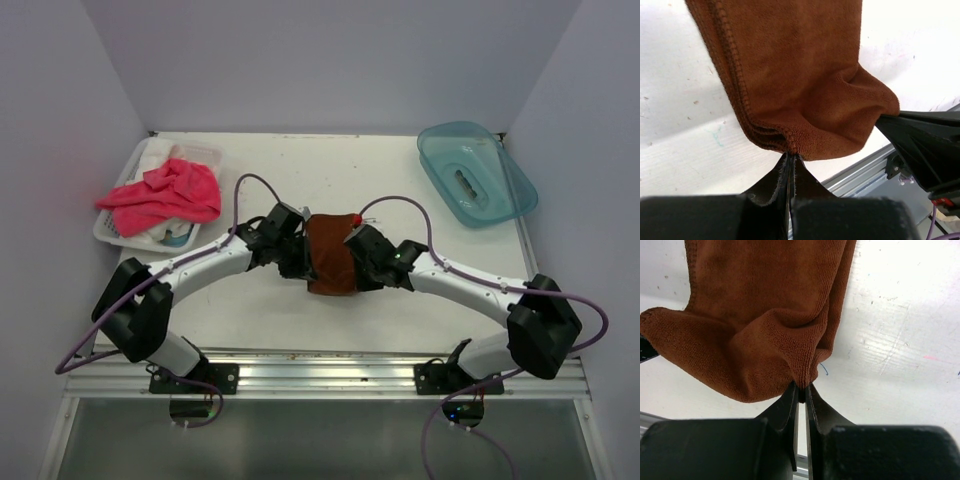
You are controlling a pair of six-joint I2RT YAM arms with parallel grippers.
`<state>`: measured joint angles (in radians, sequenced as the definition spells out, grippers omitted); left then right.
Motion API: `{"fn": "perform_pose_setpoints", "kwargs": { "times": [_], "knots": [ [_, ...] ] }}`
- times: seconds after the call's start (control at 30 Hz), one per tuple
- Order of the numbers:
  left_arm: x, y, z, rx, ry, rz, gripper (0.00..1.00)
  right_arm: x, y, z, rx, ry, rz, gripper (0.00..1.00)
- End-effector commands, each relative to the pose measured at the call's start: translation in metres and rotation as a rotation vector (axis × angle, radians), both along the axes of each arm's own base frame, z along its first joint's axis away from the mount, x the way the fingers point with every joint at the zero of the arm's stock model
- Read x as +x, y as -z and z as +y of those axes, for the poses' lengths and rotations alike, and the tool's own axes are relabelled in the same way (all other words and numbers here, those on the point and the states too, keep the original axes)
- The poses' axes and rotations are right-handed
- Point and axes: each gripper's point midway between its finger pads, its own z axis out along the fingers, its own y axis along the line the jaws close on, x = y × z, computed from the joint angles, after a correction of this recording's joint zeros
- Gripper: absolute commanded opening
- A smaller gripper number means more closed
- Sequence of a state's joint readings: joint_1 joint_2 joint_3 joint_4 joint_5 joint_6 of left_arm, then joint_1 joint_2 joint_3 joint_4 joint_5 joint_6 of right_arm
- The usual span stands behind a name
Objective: Roll the towels
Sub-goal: Roll the towel
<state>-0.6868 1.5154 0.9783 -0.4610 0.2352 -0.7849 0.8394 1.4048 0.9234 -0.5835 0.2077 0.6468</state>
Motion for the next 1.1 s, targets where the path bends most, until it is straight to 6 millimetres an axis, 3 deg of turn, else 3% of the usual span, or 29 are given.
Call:
{"fn": "perform_pose_setpoints", "kwargs": {
  "times": [0.0,0.2,0.33,0.37,0.43,0.5,0.57,0.63,0.67,0.73,0.8,0.9,1.07],
  "knots": [
    [0.016,-0.007,-0.001,-0.015,-0.03,-0.019,0.0,0.012,-0.013,-0.002,-0.019,0.022,-0.039,0.09],
    [0.017,-0.001,0.0,-0.016,-0.035,-0.004,0.0,0.009,-0.014,-0.007,-0.022,0.032,-0.031,0.03],
    [0.003,0.003,0.003,-0.035,-0.008,0.024,0.0,-0.006,-0.005,-0.007,0.02,0.02,0.016,0.01],
    [-0.002,0.004,0.003,-0.043,0.001,0.033,0.0,-0.015,0.005,-0.01,0.022,0.017,0.041,0.01],
    [-0.017,0.01,0.006,-0.061,0.027,0.065,0.0,-0.029,0.01,-0.008,0.071,0.014,0.086,0.07],
    [-0.031,0.017,0.009,-0.072,0.054,0.097,0.0,-0.04,0.019,-0.016,0.059,0.021,0.117,0.27],
    [-0.04,0.022,0.01,-0.069,0.071,0.113,0.0,-0.037,0.009,-0.022,0.051,0.034,0.083,0.39],
    [-0.044,0.027,0.009,-0.064,0.078,0.122,0.0,-0.028,-0.004,-0.021,0.061,0.044,0.032,0.42],
    [-0.048,0.028,0.008,-0.064,0.087,0.128,0.0,-0.021,-0.017,-0.014,0.092,0.04,-0.002,0.41],
    [-0.049,0.029,0.005,-0.07,0.091,0.131,0.0,-0.013,-0.024,-0.008,0.099,0.029,-0.024,0.38],
    [-0.048,0.029,0.004,-0.068,0.088,0.131,0.0,-0.005,-0.024,0.003,0.096,0.013,-0.017,0.26],
    [-0.045,0.027,0.004,-0.065,0.08,0.12,0.0,0.002,-0.009,0.016,0.083,-0.003,0.019,0.1],
    [-0.046,0.027,0.008,-0.047,0.071,0.118,0.0,0.004,0.023,0.018,0.028,0.006,0.071,0.01]
  ]
}}
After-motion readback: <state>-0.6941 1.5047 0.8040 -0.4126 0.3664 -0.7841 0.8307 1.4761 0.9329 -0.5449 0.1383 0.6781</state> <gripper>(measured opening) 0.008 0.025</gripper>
